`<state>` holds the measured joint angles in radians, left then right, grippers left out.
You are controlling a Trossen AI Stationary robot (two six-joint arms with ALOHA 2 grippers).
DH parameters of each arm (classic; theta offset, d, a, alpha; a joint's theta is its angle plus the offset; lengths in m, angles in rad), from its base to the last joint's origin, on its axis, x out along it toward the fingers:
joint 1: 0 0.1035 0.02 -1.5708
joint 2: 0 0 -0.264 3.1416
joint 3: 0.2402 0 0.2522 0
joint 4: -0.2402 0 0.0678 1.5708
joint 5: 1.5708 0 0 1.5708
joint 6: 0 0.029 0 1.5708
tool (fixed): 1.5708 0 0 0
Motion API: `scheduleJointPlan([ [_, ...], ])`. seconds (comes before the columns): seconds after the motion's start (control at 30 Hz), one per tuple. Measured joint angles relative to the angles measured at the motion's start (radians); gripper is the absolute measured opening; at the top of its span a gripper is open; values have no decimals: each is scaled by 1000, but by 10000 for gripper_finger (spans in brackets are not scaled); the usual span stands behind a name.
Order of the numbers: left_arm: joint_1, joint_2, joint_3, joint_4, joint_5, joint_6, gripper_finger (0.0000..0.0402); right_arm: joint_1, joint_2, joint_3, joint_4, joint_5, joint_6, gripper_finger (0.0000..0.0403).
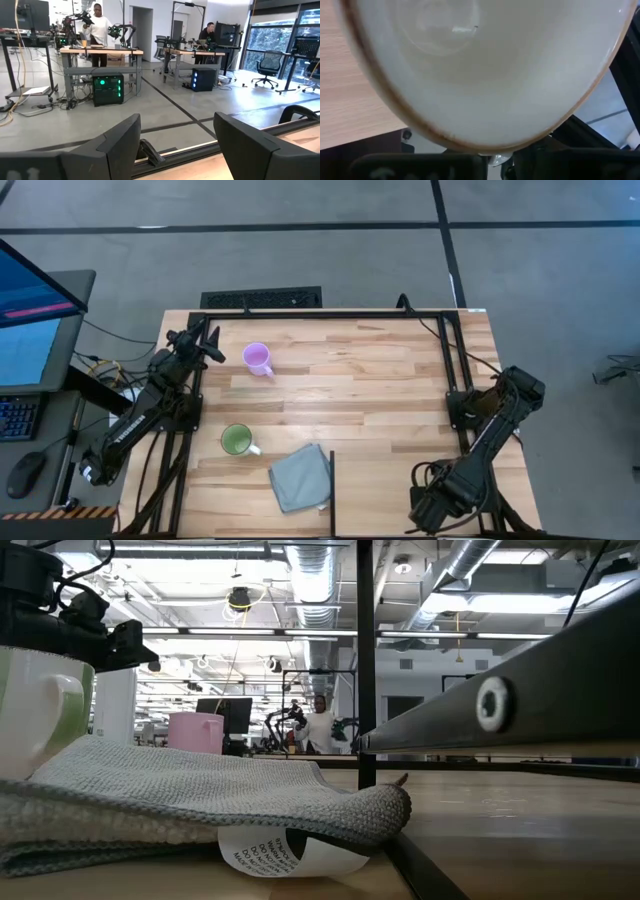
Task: Stack small to large cups/mugs on shelf
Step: Put the yellow mug on the shelf
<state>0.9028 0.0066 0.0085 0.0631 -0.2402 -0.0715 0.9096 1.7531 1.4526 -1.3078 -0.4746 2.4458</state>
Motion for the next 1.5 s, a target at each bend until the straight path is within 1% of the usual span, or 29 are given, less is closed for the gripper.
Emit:
scheduleJointPlan([
  [0.27,0,0,0,0,0,0,242,0,3,-2,10,0,-2,90],
  [1.27,0,0,0,0,-1,0,242,0,3,-3,10,5,-12,93],
  [1.37,0,0,0,0,-1,0,242,0,3,-3,11,6,-15,100],
  [1.5,0,0,0,0,-1,0,242,0,4,-5,14,13,-23,120],
])
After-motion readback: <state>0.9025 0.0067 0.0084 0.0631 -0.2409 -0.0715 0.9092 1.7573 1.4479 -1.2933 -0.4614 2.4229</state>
